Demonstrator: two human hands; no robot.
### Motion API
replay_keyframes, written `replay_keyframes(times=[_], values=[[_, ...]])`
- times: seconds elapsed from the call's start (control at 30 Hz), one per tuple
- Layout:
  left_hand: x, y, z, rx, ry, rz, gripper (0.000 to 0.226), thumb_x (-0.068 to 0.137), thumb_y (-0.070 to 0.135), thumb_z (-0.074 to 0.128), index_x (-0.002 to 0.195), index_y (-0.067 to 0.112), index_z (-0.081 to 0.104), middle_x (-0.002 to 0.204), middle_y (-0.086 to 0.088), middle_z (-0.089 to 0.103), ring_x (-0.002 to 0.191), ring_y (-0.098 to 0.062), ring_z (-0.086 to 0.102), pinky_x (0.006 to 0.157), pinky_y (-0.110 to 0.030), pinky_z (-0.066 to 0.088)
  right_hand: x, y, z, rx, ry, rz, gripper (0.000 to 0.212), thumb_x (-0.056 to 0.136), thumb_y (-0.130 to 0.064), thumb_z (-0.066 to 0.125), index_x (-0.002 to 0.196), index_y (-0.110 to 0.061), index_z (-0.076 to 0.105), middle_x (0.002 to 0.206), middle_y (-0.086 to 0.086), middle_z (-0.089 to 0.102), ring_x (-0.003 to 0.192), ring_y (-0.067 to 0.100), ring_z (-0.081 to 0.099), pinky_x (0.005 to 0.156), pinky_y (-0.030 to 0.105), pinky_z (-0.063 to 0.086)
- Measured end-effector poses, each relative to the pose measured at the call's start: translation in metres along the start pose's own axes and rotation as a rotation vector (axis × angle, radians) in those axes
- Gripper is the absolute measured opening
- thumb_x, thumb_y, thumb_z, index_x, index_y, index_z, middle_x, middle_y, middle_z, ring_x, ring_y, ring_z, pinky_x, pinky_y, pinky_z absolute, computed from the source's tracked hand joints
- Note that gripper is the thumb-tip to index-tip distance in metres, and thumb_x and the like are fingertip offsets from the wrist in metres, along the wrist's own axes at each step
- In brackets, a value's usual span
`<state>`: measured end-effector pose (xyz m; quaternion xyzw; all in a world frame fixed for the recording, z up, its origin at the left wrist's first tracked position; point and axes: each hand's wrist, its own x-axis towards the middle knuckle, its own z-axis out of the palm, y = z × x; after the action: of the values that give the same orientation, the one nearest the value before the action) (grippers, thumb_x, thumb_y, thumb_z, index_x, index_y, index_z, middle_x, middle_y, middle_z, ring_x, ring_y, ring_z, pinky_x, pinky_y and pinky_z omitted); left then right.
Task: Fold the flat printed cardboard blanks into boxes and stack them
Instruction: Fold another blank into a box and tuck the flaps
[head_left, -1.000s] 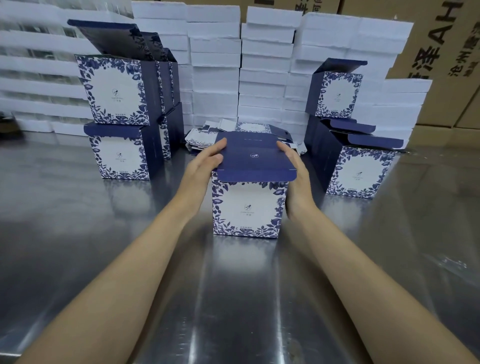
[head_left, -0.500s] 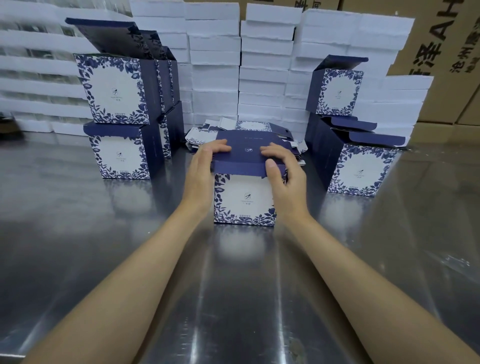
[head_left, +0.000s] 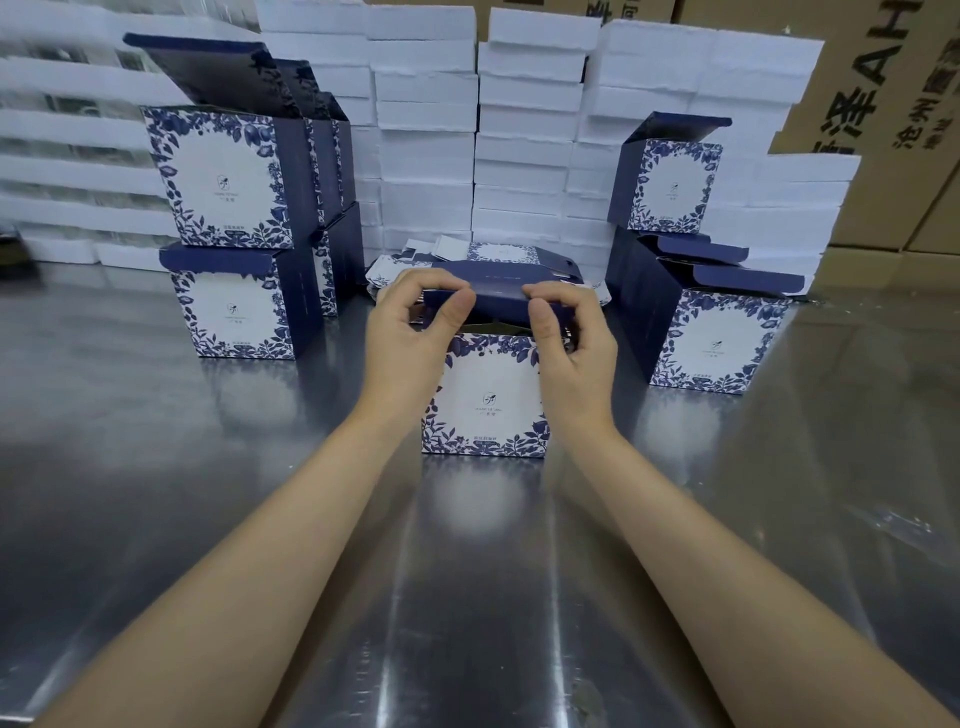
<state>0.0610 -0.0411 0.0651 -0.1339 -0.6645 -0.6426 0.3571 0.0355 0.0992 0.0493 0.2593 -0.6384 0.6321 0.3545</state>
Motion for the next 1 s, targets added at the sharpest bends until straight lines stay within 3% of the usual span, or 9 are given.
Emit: replay_keyframes(times=[0.1, 0.17, 0.3, 0.47, 0.6, 0.77, 0.87, 1.0], values=[[-0.001, 0.001, 0.001, 0.04, 0.009, 0.048, 0.021, 0.09, 0.012, 0.067, 0.084, 0.032, 0.064, 0.095, 0.008, 0.061, 0.096, -0.035, 0.054, 0.071, -0.042, 0.052, 0.0, 0.001, 0.001, -0.026, -0.007, 0.003, 0.013, 0.096, -0.021, 0.056, 0.095, -0.033, 0.06, 0.098, -0.01, 0.063, 0.082, 0.02, 0.054, 0.076, 0.047, 0.047], [-0.002, 0.002, 0.002, 0.099, 0.014, 0.092, 0.022, 0.09, 0.014, 0.067, 0.084, 0.035, 0.063, 0.092, 0.017, 0.061, 0.099, -0.029, 0.055, 0.08, -0.04, 0.048, 0.001, 0.0, 0.001, -0.018, 0.0, 0.026, 0.012, 0.096, -0.021, 0.056, 0.094, -0.032, 0.06, 0.096, -0.012, 0.062, 0.082, 0.018, 0.054, 0.075, 0.042, 0.046], [-0.004, 0.002, 0.002, 0.151, 0.02, 0.143, 0.023, 0.09, 0.013, 0.067, 0.084, 0.035, 0.063, 0.09, 0.019, 0.06, 0.099, -0.016, 0.054, 0.08, -0.022, 0.038, 0.002, -0.001, 0.001, -0.013, 0.004, 0.069, 0.012, 0.096, -0.022, 0.056, 0.091, -0.032, 0.061, 0.093, -0.015, 0.062, 0.081, 0.014, 0.055, 0.075, 0.038, 0.044], [-0.004, 0.0, 0.003, 0.184, 0.04, 0.192, 0.019, 0.087, 0.01, 0.067, 0.082, 0.027, 0.063, 0.087, 0.016, 0.058, 0.094, -0.018, 0.055, 0.078, -0.023, 0.037, 0.0, -0.004, 0.002, -0.037, -0.012, 0.028, 0.007, 0.095, -0.021, 0.057, 0.097, -0.026, 0.061, 0.097, -0.01, 0.061, 0.085, 0.019, 0.054, 0.078, 0.041, 0.046], [-0.005, 0.001, 0.003, 0.2, 0.058, 0.222, 0.02, 0.086, 0.009, 0.067, 0.08, 0.027, 0.063, 0.083, 0.018, 0.058, 0.091, -0.015, 0.054, 0.078, -0.029, 0.042, -0.002, -0.002, 0.002, -0.207, -0.056, -0.137, 0.007, 0.093, -0.009, 0.059, 0.096, -0.006, 0.065, 0.098, -0.003, 0.058, 0.097, 0.023, 0.055, 0.087, 0.031, 0.044], [-0.005, 0.001, 0.003, 0.184, 0.058, 0.211, 0.016, 0.086, 0.012, 0.07, 0.082, 0.027, 0.067, 0.083, 0.019, 0.059, 0.089, -0.012, 0.054, 0.074, -0.044, 0.048, 0.004, -0.008, 0.001, -0.281, -0.015, -0.142, 0.01, 0.091, -0.007, 0.061, 0.083, -0.007, 0.066, 0.086, -0.01, 0.056, 0.09, 0.019, 0.051, 0.081, 0.022, 0.038], [-0.005, -0.002, 0.001, 0.347, 0.056, 0.343, 0.005, 0.087, 0.019, 0.07, 0.091, 0.019, 0.072, 0.091, 0.019, 0.058, 0.094, -0.005, 0.05, 0.084, -0.043, 0.045, 0.005, -0.012, -0.001, -0.316, -0.007, -0.155, 0.009, 0.089, -0.008, 0.065, 0.081, -0.008, 0.069, 0.085, -0.009, 0.059, 0.091, 0.015, 0.048, 0.085, 0.019, 0.034], [-0.005, -0.007, 0.002, 0.622, 0.067, 0.596, 0.009, 0.087, 0.021, 0.071, 0.093, 0.017, 0.076, 0.092, 0.006, 0.069, 0.093, -0.014, 0.055, 0.085, -0.034, 0.035, 0.005, -0.014, 0.002, -0.334, -0.058, -0.207, 0.005, 0.086, -0.007, 0.07, 0.083, -0.008, 0.073, 0.085, 0.0, 0.062, 0.092, 0.023, 0.052, 0.087, 0.02, 0.035]])
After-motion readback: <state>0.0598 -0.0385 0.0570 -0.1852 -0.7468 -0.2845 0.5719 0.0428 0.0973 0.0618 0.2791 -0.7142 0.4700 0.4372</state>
